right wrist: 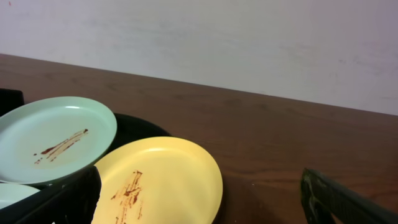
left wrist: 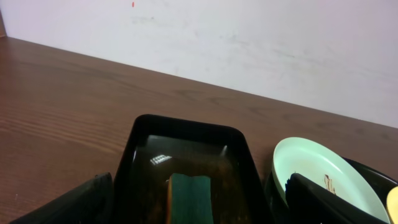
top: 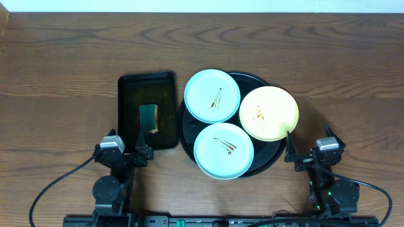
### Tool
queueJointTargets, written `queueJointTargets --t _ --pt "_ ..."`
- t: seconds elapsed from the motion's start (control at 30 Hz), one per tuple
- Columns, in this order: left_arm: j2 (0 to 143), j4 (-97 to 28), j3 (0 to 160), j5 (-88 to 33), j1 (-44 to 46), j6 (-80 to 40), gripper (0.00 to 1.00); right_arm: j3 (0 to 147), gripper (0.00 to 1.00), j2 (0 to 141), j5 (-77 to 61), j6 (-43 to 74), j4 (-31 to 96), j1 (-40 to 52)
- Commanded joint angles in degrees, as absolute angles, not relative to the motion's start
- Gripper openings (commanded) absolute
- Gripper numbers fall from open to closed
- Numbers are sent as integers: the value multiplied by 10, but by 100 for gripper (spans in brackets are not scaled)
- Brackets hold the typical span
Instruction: Clean dirty plates on tray and stack at the side
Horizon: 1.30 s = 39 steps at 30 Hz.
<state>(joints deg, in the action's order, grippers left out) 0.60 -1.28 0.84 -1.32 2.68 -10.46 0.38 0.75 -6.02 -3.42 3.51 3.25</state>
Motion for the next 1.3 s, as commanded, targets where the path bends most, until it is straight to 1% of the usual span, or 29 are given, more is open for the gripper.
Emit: queueJointTargets --t 0.0,0.93,1.07,1.27 --pt "7 -41 2 -4 24 -99 88 3 99 10 -63 -37 37 38" --pt "7 -41 2 -8 24 -100 88 3 99 10 -66 -36 37 38" --pt "9 -41 2 -8 24 -100 88 3 99 13 -71 6 38 38" --pt "45 -46 6 -8 24 -101 88 3 99 47 -67 37 37 38"
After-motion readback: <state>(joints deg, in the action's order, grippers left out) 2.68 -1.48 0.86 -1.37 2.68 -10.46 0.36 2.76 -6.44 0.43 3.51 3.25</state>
